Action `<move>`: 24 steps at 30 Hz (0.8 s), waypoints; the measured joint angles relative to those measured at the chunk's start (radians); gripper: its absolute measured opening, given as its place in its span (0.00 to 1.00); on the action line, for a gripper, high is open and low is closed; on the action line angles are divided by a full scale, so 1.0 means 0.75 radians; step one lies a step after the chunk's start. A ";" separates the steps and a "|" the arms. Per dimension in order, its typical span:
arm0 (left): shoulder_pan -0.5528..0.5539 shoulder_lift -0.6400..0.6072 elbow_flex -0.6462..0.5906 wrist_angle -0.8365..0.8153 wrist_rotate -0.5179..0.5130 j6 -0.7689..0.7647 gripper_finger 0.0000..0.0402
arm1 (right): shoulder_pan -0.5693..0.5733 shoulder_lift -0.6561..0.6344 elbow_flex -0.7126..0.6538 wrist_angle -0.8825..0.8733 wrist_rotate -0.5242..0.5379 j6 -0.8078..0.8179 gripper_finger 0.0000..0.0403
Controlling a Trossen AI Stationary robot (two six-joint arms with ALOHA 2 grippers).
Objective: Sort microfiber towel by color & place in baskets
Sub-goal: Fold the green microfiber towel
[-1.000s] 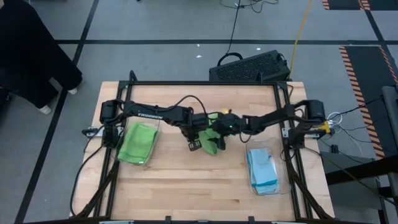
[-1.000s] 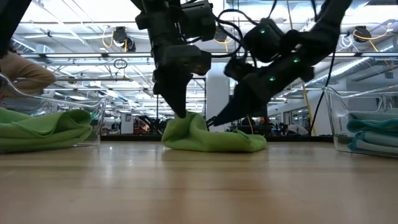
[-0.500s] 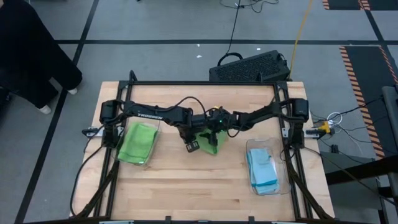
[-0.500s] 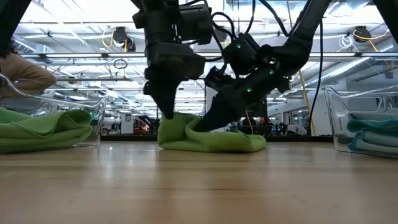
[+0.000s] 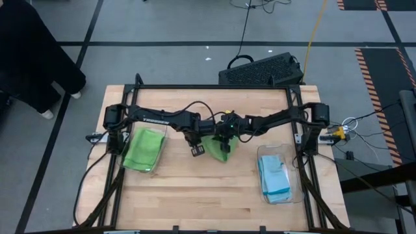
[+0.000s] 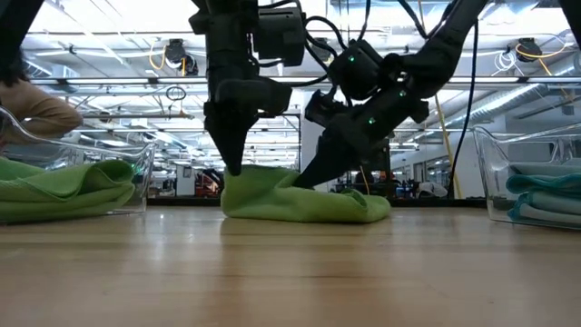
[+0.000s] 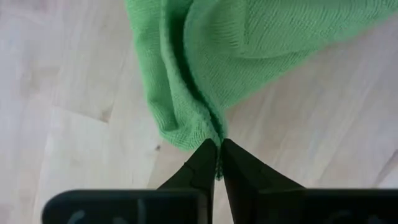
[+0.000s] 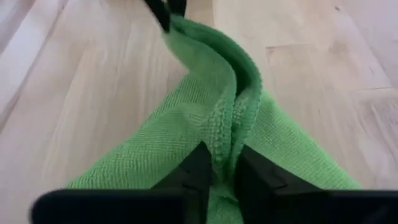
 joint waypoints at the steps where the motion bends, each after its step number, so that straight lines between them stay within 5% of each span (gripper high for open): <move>1: 0.000 -0.006 0.000 -0.003 -0.002 -0.003 0.08 | 0.000 -0.009 0.000 -0.019 0.000 -0.016 0.11; 4: 0.000 -0.013 -0.001 0.006 -0.009 -0.007 0.08 | 0.001 -0.027 0.001 -0.075 -0.001 -0.011 0.02; 18: -0.005 -0.235 -0.003 -0.060 -0.284 -0.037 0.08 | 0.007 -0.334 0.003 -0.169 0.041 -0.025 0.01; 24: 0.015 -0.365 -0.003 0.030 -0.455 0.006 0.08 | -0.027 -0.516 0.003 -0.179 0.247 -0.002 0.01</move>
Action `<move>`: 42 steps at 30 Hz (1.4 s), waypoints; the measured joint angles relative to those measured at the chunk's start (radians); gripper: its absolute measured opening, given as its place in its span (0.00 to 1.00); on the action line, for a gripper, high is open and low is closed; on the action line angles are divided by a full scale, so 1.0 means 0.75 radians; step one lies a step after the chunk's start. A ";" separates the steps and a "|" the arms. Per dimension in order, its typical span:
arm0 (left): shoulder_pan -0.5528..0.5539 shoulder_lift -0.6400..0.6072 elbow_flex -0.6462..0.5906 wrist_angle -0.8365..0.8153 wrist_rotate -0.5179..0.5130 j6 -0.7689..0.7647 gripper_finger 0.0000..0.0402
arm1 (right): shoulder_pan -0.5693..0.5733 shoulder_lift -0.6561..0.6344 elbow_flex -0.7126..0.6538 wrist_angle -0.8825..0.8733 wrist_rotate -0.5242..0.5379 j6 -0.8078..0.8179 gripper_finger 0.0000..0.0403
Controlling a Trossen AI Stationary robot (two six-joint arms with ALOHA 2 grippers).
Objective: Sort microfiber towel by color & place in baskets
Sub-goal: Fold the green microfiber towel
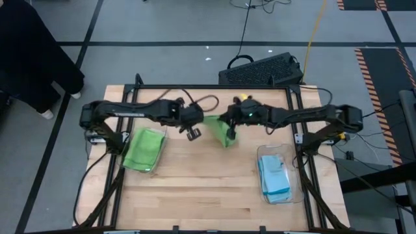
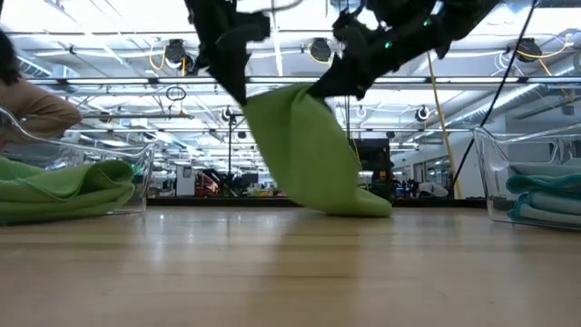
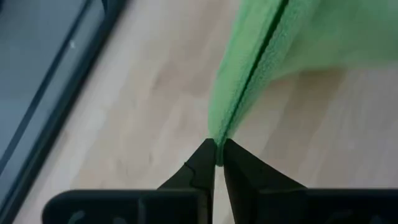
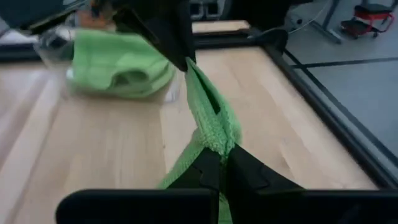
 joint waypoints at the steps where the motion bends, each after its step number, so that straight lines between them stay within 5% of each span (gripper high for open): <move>1: 0.007 -0.026 0.000 0.033 -0.009 0.001 0.08 | -0.010 -0.034 0.000 -0.018 0.005 0.017 0.01; 11: -0.016 -0.123 0.107 0.156 -0.048 0.043 0.02 | -0.090 -0.245 0.035 -0.268 -0.013 0.332 0.00; 22: -0.143 -0.125 0.330 0.006 -0.001 0.239 0.01 | 0.082 -0.261 0.384 -0.723 -0.136 0.274 0.00; 35: -0.377 -0.125 0.583 -0.090 -0.091 0.253 0.00 | 0.334 -0.259 0.644 -0.738 0.035 0.365 0.01; 42: -0.582 -0.125 0.706 -0.097 -0.236 0.216 0.00 | 0.517 -0.205 0.782 -0.655 0.080 0.167 0.01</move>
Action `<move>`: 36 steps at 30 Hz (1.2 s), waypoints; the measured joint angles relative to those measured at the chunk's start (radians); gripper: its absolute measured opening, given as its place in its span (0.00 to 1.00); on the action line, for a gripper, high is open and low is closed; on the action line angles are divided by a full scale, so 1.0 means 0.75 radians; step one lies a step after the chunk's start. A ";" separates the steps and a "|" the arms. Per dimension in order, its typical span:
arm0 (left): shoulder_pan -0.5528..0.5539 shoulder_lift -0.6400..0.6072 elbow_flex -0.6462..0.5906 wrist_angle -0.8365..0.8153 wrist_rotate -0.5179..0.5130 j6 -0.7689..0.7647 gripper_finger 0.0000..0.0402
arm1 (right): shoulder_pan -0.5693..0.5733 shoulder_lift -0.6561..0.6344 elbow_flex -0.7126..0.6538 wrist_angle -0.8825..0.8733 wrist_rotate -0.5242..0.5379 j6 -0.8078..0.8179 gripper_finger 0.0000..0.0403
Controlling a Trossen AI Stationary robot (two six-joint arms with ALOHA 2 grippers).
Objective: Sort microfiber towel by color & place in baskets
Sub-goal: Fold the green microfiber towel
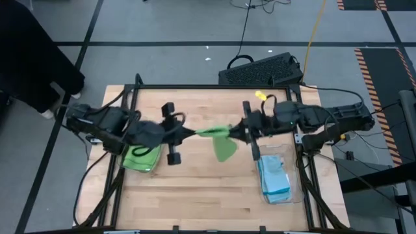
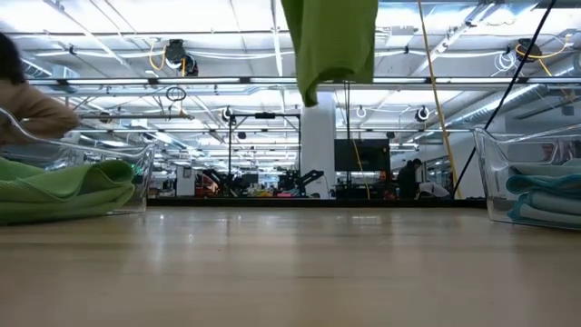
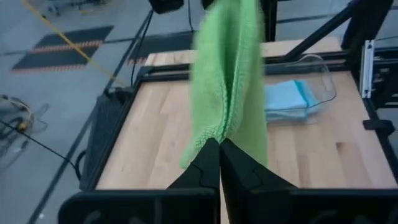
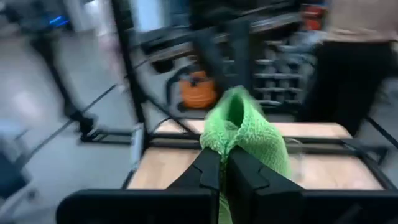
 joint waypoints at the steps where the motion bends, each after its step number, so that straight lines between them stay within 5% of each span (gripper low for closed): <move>1: -0.020 -0.001 0.000 0.000 -0.028 0.003 0.00 | 0.013 0.006 0.000 0.001 -0.023 -0.044 0.01; 3: -0.039 0.000 -0.001 -0.022 -0.083 0.004 0.00 | 0.018 0.019 -0.001 -0.024 -0.019 -0.082 0.01; 7: -0.025 0.005 -0.020 -0.091 -0.124 -0.073 0.00 | -0.017 0.042 -0.009 -0.218 0.208 0.130 0.01; 12: -0.056 0.030 -0.023 -0.150 -0.103 -0.158 0.00 | 0.018 0.055 -0.009 -0.231 0.081 0.194 0.01; 16: -0.048 0.045 -0.022 -0.234 -0.136 -0.193 0.00 | -0.011 0.057 -0.009 -0.309 0.193 0.267 0.01; 23: -0.036 0.047 -0.023 -0.254 -0.139 -0.225 0.00 | -0.068 0.058 -0.006 -0.496 0.185 0.472 0.01; 36: 0.041 0.041 -0.022 -0.278 -0.137 -0.201 0.01 | -0.139 0.131 -0.007 -0.472 0.112 0.363 0.01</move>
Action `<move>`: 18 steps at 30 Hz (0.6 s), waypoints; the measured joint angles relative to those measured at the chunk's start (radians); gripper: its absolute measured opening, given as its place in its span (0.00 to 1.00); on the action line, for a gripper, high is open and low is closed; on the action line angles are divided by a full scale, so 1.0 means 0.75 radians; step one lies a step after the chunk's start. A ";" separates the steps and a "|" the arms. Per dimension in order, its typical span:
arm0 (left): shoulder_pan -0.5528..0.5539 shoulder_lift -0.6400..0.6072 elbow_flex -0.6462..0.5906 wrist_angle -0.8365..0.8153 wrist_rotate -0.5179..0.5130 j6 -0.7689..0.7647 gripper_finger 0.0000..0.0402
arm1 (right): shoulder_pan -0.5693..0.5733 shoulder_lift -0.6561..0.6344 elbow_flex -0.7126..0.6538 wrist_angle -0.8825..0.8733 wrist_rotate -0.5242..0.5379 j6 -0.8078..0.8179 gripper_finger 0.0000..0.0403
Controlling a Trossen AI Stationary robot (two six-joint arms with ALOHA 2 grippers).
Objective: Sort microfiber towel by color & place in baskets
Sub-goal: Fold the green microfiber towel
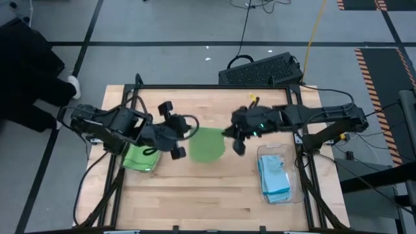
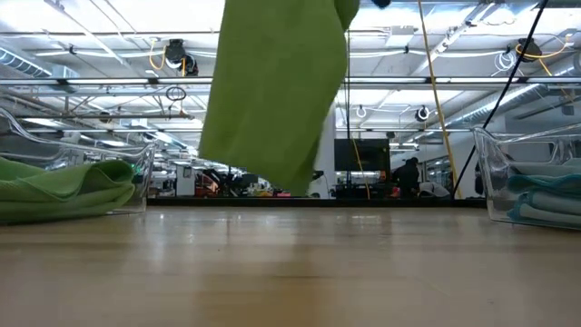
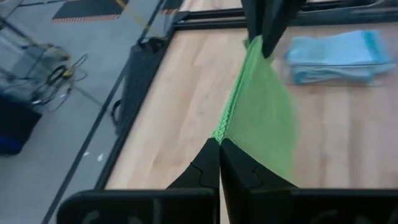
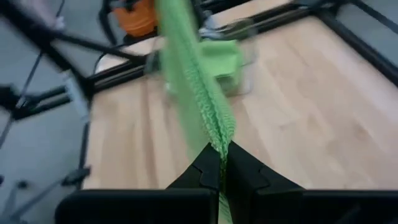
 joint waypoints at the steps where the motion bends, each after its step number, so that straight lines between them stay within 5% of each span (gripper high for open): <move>1: 0.014 0.000 -0.002 -0.006 -0.002 0.006 0.01 | -0.015 0.008 0.000 0.003 -0.019 0.027 0.01; 10: 0.192 0.000 -0.187 0.021 -0.075 0.053 0.00 | -0.137 0.042 -0.003 -0.028 0.161 -0.099 0.01; 18: 0.485 0.000 -0.248 0.389 -0.040 0.198 0.00 | -0.325 0.044 -0.003 -0.035 0.263 -0.223 0.01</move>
